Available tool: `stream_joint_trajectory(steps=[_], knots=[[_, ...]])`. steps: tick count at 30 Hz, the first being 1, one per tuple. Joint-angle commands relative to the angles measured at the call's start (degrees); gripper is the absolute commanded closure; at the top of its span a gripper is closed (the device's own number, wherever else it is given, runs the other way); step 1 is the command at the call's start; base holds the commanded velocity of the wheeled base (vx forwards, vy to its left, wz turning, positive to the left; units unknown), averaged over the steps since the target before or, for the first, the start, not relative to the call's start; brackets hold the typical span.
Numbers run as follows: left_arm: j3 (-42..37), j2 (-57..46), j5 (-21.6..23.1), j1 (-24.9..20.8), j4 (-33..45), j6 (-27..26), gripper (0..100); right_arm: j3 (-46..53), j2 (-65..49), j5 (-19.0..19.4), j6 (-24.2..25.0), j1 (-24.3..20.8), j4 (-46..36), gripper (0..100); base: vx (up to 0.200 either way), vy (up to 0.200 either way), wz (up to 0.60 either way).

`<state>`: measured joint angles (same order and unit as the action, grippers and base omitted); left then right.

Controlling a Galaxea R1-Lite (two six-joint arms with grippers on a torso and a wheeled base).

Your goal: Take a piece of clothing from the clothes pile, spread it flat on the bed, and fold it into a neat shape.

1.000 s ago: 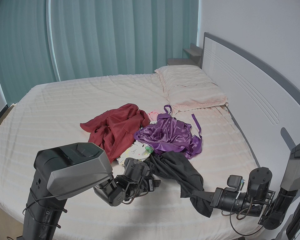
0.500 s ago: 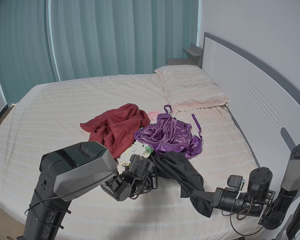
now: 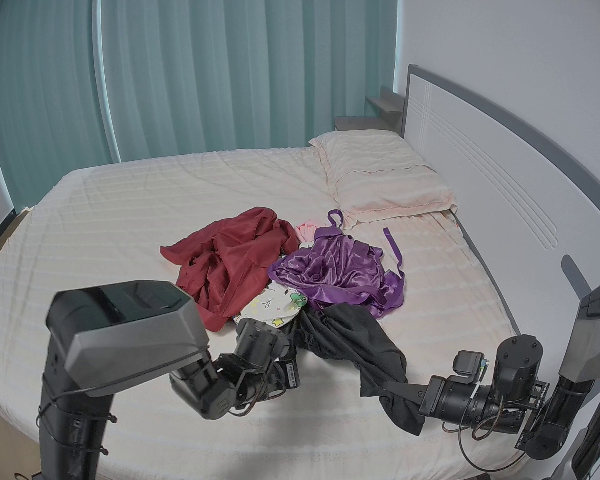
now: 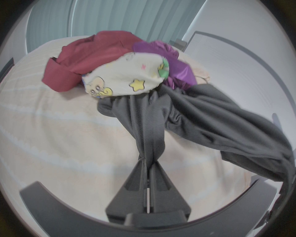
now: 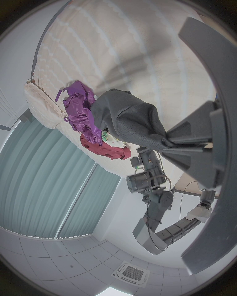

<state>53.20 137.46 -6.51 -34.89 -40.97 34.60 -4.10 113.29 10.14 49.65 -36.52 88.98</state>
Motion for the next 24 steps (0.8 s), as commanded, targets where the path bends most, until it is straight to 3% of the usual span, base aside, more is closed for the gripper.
stream_joint_trajectory(steps=[1,4,10,18,24], knots=[[-19.98,-21.88,2.82,-0.35,-12.03,3.2,100,-1.27,-2.63,-0.12,-0.26,-0.48,0.58,100,0.0,0.0,0.0],[-25.69,-32.08,2.73,-1.23,-14.75,4.07,100,-2.94,-7.47,-0.04,-0.35,-0.74,0.49,100,0.0,0.0,0.0],[-26.57,-46.93,1.24,-3.52,-15.19,8.29,100,-6.98,-16.34,-0.3,-0.87,-5.05,0.41,100,0.0,0.0,0.0],[-29.38,-61.0,0.27,-3.52,-15.72,7.77,100,-18.84,-26.8,-0.04,-4.65,-1.09,-2.93,100,0.0,0.0,0.0],[-33.34,-64.6,-0.17,-2.99,-15.19,8.03,100,-15.94,-27.07,1.63,-4.12,0.22,-6.8,100,0.0,0.0,0.0]])
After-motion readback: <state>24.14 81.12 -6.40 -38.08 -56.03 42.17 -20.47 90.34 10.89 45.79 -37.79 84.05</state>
